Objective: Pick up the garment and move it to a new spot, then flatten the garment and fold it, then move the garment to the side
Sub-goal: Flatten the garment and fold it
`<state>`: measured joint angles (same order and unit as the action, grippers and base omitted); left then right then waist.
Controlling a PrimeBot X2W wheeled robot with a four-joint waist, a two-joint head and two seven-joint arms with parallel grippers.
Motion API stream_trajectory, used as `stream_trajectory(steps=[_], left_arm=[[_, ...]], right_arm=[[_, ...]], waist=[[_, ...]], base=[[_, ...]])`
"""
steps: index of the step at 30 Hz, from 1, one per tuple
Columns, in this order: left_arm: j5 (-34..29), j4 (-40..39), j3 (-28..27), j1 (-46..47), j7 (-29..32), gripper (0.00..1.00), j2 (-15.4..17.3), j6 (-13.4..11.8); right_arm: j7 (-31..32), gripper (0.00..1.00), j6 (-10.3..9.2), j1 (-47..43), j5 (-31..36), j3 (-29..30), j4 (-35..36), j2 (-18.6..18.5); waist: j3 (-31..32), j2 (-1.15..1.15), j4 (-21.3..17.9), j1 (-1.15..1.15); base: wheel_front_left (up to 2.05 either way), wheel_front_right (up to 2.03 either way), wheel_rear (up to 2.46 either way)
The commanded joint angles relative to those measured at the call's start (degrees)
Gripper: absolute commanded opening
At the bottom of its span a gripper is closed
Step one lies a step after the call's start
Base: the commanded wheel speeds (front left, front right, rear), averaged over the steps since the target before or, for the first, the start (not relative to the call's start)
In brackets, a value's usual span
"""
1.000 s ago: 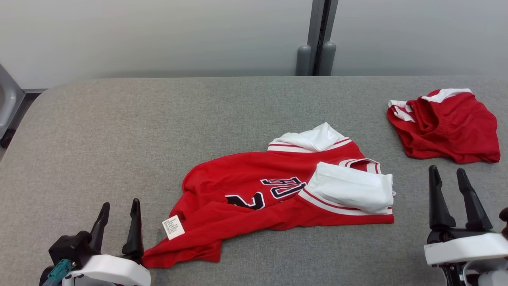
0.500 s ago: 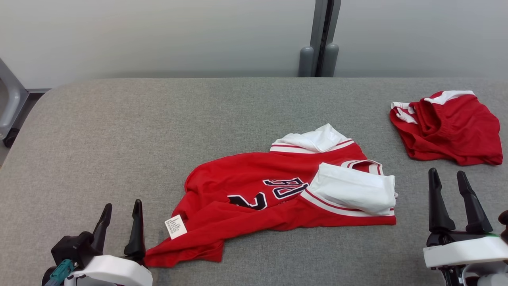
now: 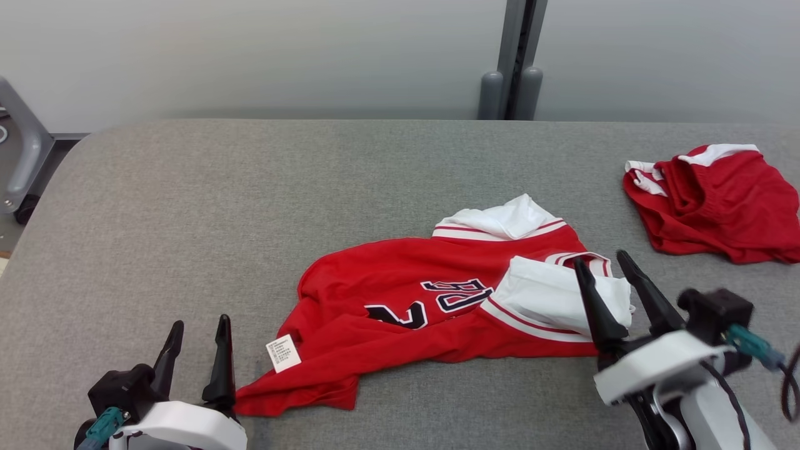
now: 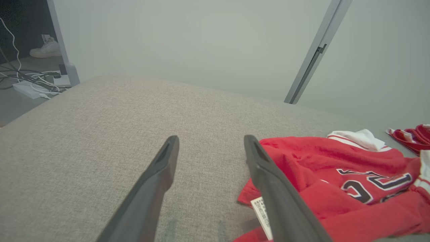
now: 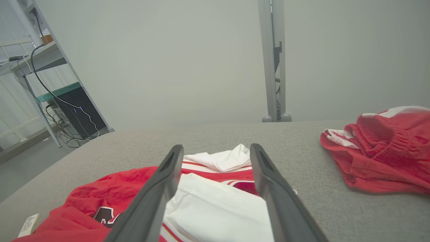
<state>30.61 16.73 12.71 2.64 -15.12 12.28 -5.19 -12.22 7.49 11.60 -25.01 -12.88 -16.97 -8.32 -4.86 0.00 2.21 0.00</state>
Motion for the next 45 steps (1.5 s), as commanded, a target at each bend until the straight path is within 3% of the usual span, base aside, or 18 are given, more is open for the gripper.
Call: stream_trajectory(steps=[1, 9, 15, 18, 19, 21, 24, 25, 26, 27, 28, 45], left_arm=[[0.2, 0.1, 0.1, 0.8, 0.1, 1.0, 0.1, 0.0], [0.1, 1.2, 0.4, 1.1, 0.0, 1.0, -1.1, 0.3], [-0.3, 1.6, 0.6, 1.7, 0.0, 1.0, -1.6, 0.6], [-0.5, 1.8, 0.6, 1.6, -0.1, 1.0, -1.9, 0.6], [-0.6, 2.1, 0.8, 1.6, -0.1, 1.0, -2.3, 0.8], [-0.8, 2.3, 0.6, 1.4, -0.1, 1.0, -2.7, 1.0], [-0.9, 2.3, 0.3, 1.2, -0.1, 1.0, -2.8, 1.1], [-1.0, 2.3, 0.2, 1.2, -0.1, 1.0, -2.8, 1.0], [-1.1, 2.2, 0.1, 1.1, -0.1, 1.0, -2.8, 1.1], [-1.1, 2.2, -0.1, 1.0, -0.1, 1.0, -2.8, 1.0], [-1.2, 2.1, -0.2, 0.9, -0.1, 1.0, -2.8, 1.0], [-1.8, 1.9, -0.9, 0.8, -0.1, 1.0, -2.3, 1.1]], right_arm=[[1.9, 1.0, 0.02, 3.1, -0.3, -1.9, -1.7, -0.8], [13.9, 1.0, 0.02, 12.9, -3.9, -7.2, -9.7, -1.4], [23.0, 1.0, 0.02, 18.2, -6.9, -7.9, -17.2, -2.4], [26.9, 1.0, 0.02, 19.2, -8.0, -9.4, -18.9, -2.7], [31.6, 1.0, 0.02, 20.0, -10.1, -11.0, -20.1, -3.7], [35.0, 1.0, 0.02, 19.9, -11.9, -12.1, -20.4, -4.5], [36.2, 1.0, 0.02, 19.6, -12.8, -12.7, -19.8, -5.2], [36.2, 0.94, 0.02, 19.4, -13.4, -12.8, -19.3, -5.2], [36.2, 0.45, 0.02, 19.1, -13.7, -12.9, -18.9, -5.4], [36.1, 0.15, 0.02, 18.9, -14.0, -12.9, -18.3, -5.8], [36.2, 0.0, 0.02, 18.7, -14.3, -13.0, -17.8, -6.1], [34.3, 0.0, 0.02, 13.7, -18.2, -14.3, -6.3, -10.0]], waist=[[-0.1, 0.0, 0.7, 0.0], [-0.1, 0.0, 3.6, 0.0], [-0.3, 0.0, 5.7, 0.0], [-0.5, 0.0, 6.4, 0.0], [-0.5, 0.0, 7.3, 0.0], [-0.5, 0.0, 7.8, 0.0], [-0.5, 0.0, 8.1, 0.0], [-0.4, 0.0, 8.1, 0.0], [-0.4, 0.0, 8.0, 0.0], [-0.4, 0.0, 8.0, 0.0], [-0.4, 0.0, 7.9, 0.0], [0.5, 0.0, 3.6, 0.0]], base=[[0.0, 0.0, 0.0], [0.0, 0.0, 0.0], [0.0, 0.0, 0.0], [0.0, 0.0, 0.0], [0.0, 0.0, 0.0], [0.0, 0.0, 0.0], [0.0, 0.0, 0.0], [0.0, 0.0, 0.0], [0.0, 0.0, 0.0], [0.0, 0.0, 0.0], [0.0, 0.0, 0.0], [0.0, 0.0, 0.0]])
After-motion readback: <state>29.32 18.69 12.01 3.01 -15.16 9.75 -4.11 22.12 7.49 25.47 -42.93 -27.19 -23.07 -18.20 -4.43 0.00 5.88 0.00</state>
